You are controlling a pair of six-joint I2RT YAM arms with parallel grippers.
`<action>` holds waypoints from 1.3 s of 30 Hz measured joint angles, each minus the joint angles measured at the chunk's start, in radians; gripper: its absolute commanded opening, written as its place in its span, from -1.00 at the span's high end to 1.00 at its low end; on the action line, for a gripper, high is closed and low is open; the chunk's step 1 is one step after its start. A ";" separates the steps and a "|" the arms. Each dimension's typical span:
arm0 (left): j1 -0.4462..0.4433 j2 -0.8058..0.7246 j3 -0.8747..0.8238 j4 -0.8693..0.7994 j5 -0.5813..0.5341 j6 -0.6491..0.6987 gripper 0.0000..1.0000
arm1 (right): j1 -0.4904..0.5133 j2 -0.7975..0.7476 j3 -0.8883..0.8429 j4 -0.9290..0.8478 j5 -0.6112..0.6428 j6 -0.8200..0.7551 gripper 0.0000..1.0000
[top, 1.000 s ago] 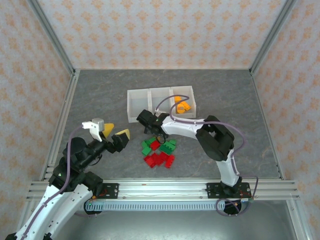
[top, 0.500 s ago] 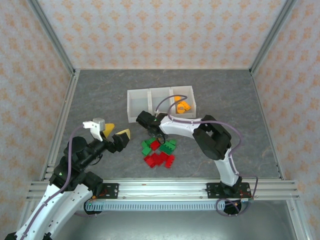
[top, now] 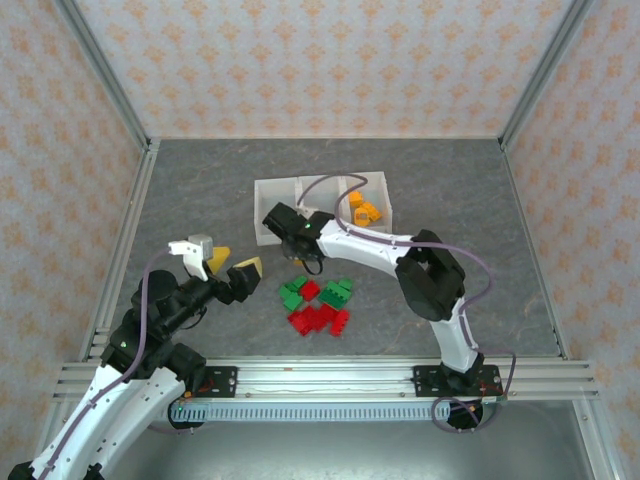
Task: Sort the legos into containers by color
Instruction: Pick up the lego from the center of the table, then place the lego in the container.
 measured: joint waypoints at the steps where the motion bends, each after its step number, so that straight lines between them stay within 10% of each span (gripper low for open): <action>1: 0.000 -0.003 0.000 0.000 -0.009 0.000 -0.98 | -0.003 -0.005 0.044 -0.011 0.000 -0.023 0.76; 21: 0.000 0.035 0.000 -0.002 -0.097 -0.002 -0.98 | -0.479 -0.014 0.282 -0.112 -0.043 -0.450 0.75; 39: 0.000 0.145 0.000 0.000 -0.011 -0.003 -0.98 | -0.561 0.144 0.285 -0.092 -0.080 -0.594 0.28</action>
